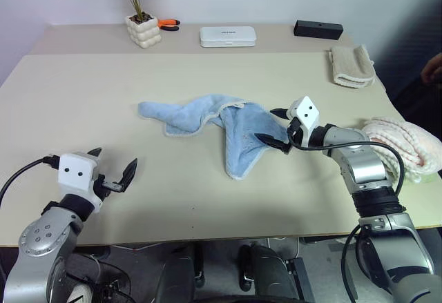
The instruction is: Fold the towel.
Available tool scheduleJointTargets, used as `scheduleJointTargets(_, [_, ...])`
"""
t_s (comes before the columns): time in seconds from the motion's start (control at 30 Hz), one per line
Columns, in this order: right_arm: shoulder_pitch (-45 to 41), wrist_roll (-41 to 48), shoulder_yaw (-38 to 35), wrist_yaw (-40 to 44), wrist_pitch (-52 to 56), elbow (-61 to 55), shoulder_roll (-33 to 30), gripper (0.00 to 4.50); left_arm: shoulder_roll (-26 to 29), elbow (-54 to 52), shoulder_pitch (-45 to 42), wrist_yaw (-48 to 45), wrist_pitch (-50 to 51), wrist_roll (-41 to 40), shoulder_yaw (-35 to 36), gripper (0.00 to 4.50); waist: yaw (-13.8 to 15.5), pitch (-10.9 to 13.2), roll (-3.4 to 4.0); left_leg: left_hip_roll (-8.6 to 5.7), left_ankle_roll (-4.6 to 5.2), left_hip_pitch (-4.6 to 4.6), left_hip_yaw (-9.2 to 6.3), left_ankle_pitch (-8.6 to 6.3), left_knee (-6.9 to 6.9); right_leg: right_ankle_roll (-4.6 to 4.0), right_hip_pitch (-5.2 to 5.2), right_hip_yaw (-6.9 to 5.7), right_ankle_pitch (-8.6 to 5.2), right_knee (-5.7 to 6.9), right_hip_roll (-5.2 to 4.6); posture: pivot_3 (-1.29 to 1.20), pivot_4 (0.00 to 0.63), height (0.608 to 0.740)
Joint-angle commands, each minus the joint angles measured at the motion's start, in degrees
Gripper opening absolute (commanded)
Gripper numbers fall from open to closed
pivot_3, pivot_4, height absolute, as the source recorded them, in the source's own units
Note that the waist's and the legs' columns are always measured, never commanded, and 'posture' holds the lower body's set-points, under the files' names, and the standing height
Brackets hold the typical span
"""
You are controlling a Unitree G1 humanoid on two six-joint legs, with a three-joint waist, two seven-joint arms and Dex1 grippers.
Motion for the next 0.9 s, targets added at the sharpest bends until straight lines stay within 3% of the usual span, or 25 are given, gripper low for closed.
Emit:
scheduleJointTargets(0.03, [-1.76,0.00,-1.34,0.46,-2.23,1.34,-0.82,4.50,0.50,-1.92,-0.41,-0.29,-1.25,0.04,1.62,4.48,-0.01,0.00,0.00,0.00,0.00,0.00,0.00,0.00,0.01,0.00,0.00,0.00,0.00,0.00,0.00,0.00,0.150,0.740])
scheduleJointTargets(0.37, [-1.05,-0.35,-1.51,-0.15,-4.49,2.14,-0.53,4.50,1.73,-0.92,-2.36,-2.05,-1.93,0.62,0.60,4.48,0.00,0.00,0.00,0.00,0.01,0.00,0.00,-0.01,0.06,0.00,0.02,0.00,0.00,0.02,0.00,0.00,0.150,0.740])
scheduleJointTargets(0.53, [-1.63,-1.43,-0.70,-3.18,-5.03,1.19,1.47,4.50,9.28,0.85,-5.31,-10.73,-3.84,3.94,-6.64,4.48,0.00,-0.01,0.04,0.01,0.00,-0.01,-0.01,0.00,0.08,0.00,0.02,-0.01,0.00,0.03,0.02,0.00,0.150,0.740])
scheduleJointTargets(0.73, [-0.09,-1.13,-1.42,-4.29,-3.69,-1.61,1.41,4.50,16.47,11.76,-14.23,-18.67,-10.48,11.63,-17.37,4.48,-0.06,0.02,0.09,0.04,-0.01,-0.01,0.03,-0.01,0.07,0.00,-0.01,0.01,0.00,0.03,0.06,0.00,0.150,0.740])
scheduleJointTargets(0.9, [3.51,-0.92,-2.60,-6.69,-1.12,-6.85,0.80,4.50,15.48,26.79,-26.05,-22.02,-15.95,15.93,-24.20,4.48,0.14,-0.01,0.13,0.03,0.00,-0.05,0.04,-0.01,0.10,0.01,0.00,0.01,0.00,0.01,0.06,0.00,0.150,0.740])
